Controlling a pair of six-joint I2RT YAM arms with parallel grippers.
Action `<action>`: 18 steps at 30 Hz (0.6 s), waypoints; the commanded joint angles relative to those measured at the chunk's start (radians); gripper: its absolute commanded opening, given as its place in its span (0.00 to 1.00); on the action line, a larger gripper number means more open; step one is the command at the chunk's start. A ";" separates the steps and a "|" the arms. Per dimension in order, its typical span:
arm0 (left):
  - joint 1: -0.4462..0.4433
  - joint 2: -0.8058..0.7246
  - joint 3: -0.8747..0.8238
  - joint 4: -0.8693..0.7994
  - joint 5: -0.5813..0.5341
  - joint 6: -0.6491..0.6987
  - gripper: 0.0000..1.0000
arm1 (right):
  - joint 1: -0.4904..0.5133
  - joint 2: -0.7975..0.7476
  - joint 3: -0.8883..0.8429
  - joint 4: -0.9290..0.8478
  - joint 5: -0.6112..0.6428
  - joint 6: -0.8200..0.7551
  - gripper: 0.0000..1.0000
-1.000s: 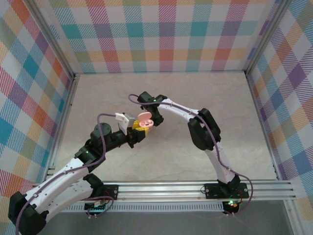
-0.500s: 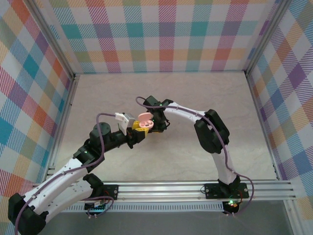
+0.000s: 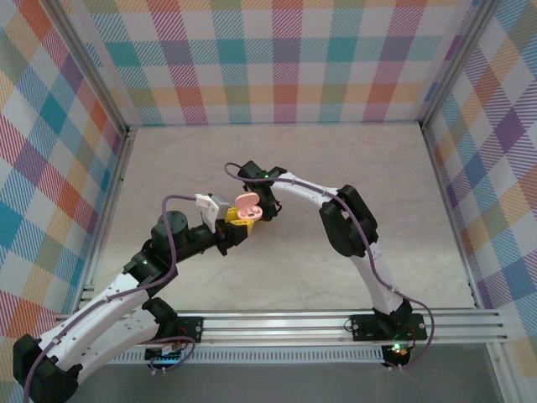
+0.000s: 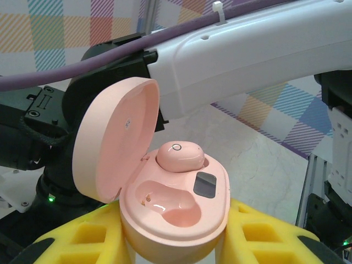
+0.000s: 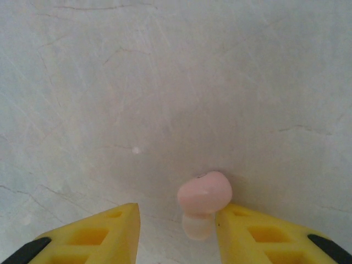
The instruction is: Insert the wireless bluetooth earbuds into the charging case
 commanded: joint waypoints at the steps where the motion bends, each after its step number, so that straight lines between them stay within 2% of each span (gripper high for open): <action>1: 0.004 -0.025 0.011 0.001 0.005 0.006 0.30 | 0.000 0.046 0.067 -0.061 0.030 -0.057 0.42; 5: 0.004 -0.029 0.006 0.005 0.006 0.001 0.30 | 0.000 0.088 0.142 -0.126 0.057 -0.084 0.42; 18: 0.004 -0.037 -0.010 0.020 0.009 -0.004 0.30 | 0.005 0.094 0.206 -0.215 0.171 -0.163 0.44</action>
